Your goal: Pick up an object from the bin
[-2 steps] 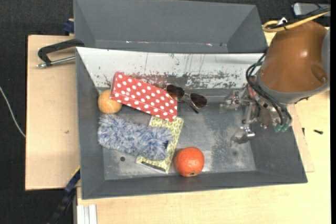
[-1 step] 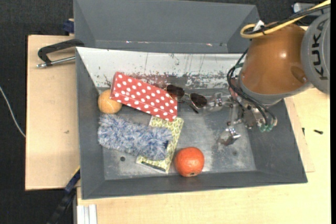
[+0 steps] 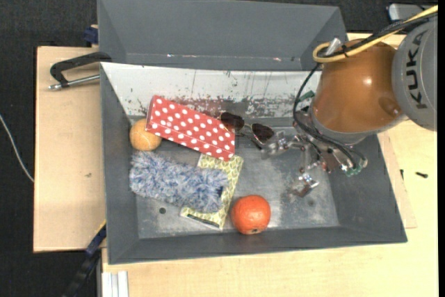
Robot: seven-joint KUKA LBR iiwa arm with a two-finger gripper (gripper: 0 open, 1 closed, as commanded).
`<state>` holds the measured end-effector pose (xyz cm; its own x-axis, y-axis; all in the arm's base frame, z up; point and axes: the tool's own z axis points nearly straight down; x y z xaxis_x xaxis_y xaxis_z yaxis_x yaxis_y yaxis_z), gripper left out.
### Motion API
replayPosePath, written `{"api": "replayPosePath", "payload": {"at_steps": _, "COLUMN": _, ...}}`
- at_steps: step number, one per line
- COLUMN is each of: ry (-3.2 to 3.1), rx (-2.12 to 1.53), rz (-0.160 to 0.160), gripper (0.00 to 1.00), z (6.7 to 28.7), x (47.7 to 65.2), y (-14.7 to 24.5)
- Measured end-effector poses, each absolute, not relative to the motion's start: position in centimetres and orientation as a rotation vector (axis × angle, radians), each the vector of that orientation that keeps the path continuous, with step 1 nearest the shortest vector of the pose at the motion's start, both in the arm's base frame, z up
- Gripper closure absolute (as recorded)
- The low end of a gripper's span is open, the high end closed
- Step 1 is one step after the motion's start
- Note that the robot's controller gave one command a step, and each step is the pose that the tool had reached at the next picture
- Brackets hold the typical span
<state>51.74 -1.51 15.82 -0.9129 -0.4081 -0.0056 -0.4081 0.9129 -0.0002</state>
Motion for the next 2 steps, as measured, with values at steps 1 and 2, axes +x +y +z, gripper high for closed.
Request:
{"api": "replayPosePath", "payload": {"at_steps": 1, "ry": 2.993, "rx": -0.948, "rz": 0.002, "gripper": 1.00, "z": 8.45, "x": 49.82, "y": 1.41}}
{"api": "replayPosePath", "payload": {"at_steps": 2, "ry": 2.993, "rx": -0.948, "rz": 0.002, "gripper": 1.00, "z": 8.45, "x": 49.82, "y": 1.41}}
